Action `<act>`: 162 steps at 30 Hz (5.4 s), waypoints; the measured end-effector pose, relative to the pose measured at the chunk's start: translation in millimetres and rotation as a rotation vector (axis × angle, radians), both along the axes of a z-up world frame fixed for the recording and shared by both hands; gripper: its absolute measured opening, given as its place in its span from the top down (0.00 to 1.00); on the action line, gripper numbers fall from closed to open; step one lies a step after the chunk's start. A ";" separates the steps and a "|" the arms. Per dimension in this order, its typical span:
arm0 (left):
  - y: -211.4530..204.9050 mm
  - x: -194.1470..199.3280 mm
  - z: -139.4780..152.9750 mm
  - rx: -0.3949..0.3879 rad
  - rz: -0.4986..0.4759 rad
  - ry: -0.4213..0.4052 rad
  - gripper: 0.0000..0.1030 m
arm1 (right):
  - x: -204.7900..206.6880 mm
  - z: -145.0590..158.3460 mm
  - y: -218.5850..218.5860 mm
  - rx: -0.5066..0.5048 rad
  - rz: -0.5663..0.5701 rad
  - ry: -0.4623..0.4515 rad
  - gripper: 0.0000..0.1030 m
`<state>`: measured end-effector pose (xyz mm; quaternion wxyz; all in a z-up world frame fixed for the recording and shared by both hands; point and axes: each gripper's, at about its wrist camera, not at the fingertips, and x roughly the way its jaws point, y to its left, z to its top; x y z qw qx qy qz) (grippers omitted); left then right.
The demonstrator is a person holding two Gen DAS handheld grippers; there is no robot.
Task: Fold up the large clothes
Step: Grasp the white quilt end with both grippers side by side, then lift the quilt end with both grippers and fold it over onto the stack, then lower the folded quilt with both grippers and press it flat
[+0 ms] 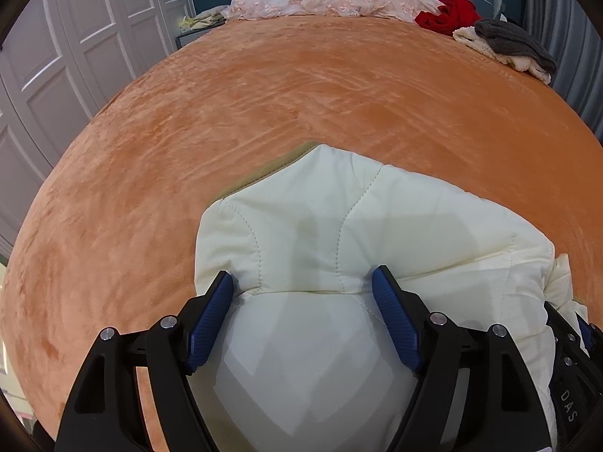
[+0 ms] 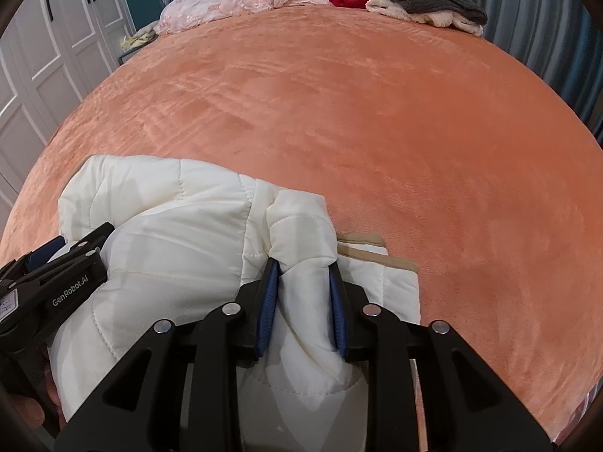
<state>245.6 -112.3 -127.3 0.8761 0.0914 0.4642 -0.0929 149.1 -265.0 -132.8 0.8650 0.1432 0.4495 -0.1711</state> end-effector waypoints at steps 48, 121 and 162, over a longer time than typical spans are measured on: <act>138.6 -78.3 8.8 -0.612 0.075 0.482 0.13 | -132.3 -0.8 -30.0 0.617 -0.047 0.008 0.15; 49.4 134.8 122.1 -0.195 -0.045 -0.112 0.51 | 185.8 112.0 30.7 -0.098 0.190 -0.161 0.69; 50.8 86.2 41.4 -0.059 -0.014 -0.009 0.36 | 108.0 34.5 39.2 -0.088 0.187 0.058 0.65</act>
